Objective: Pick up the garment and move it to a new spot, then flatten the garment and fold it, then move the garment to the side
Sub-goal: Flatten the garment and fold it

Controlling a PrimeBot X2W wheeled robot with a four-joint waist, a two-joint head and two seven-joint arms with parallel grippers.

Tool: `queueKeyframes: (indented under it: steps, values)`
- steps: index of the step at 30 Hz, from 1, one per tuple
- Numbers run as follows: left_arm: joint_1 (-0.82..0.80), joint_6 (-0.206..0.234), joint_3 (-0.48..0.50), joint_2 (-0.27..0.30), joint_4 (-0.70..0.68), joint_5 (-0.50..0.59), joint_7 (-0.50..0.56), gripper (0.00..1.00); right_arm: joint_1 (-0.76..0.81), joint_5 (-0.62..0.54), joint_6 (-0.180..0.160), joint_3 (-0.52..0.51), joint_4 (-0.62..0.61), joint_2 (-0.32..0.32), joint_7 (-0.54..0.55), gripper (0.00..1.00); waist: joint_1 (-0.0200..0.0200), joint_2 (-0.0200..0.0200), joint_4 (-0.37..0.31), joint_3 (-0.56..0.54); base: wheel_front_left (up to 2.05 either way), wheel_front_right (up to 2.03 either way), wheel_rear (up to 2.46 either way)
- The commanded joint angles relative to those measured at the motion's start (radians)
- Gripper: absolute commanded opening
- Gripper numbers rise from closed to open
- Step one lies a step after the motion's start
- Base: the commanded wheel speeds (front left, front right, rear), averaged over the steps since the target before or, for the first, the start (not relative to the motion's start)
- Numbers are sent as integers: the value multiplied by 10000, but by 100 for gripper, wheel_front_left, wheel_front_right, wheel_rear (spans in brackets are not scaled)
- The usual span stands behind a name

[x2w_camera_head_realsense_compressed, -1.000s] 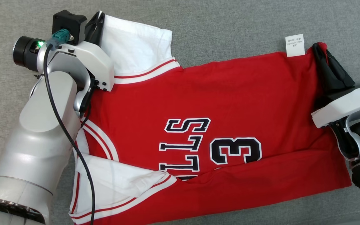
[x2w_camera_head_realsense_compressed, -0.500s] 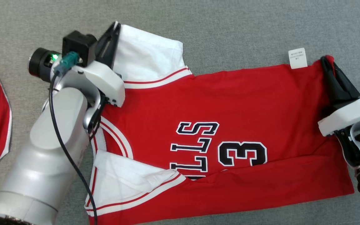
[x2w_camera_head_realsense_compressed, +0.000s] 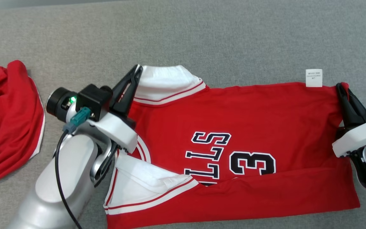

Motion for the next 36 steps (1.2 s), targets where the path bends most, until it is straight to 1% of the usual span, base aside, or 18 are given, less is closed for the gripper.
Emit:
queueKeyframes:
  steps: [1,4,5,9,16,23,24,30,36]
  values:
    - [322,107,-31,170,-351,-69,85,0,154,-52,-4,-71,102,-64,-111,0,0,0,123,-304,0,0,0]
    - [928,168,-123,381,-1132,-178,394,0,281,-82,-4,-173,250,-106,-140,0,0,0,191,-530,0,0,0]
    - [1342,256,-170,610,-1617,-175,604,0,353,-232,-4,-121,363,-162,-166,0,0,0,218,-666,0,0,0]
    - [2190,462,-308,1013,-2538,-204,966,0,458,-619,-4,50,523,-259,-184,0,0,0,355,-880,0,0,0]
    - [3479,461,-656,1717,-3800,-353,1715,0,905,-891,-4,14,287,-564,-188,0,0,0,622,-1204,0,0,0]
    - [4279,397,-999,2250,-4517,-491,2339,0,1480,-576,-4,533,-67,-1147,-168,0,0,0,689,-1457,0,0,0]
    - [4279,397,-999,2250,-4517,-491,2339,0,1480,-576,-4,533,-67,-1147,-168,0,0,0,689,-1457,0,0,0]
    - [4647,311,-1208,2586,-4956,-624,2847,0,1625,-205,-6,1184,-371,-1756,-124,0,0,0,631,-1550,0,0,0]
    - [4852,170,-1422,2796,-5085,-764,3269,0,1645,197,-6,1721,-759,-2185,102,0,0,0,498,-1618,0,0,0]
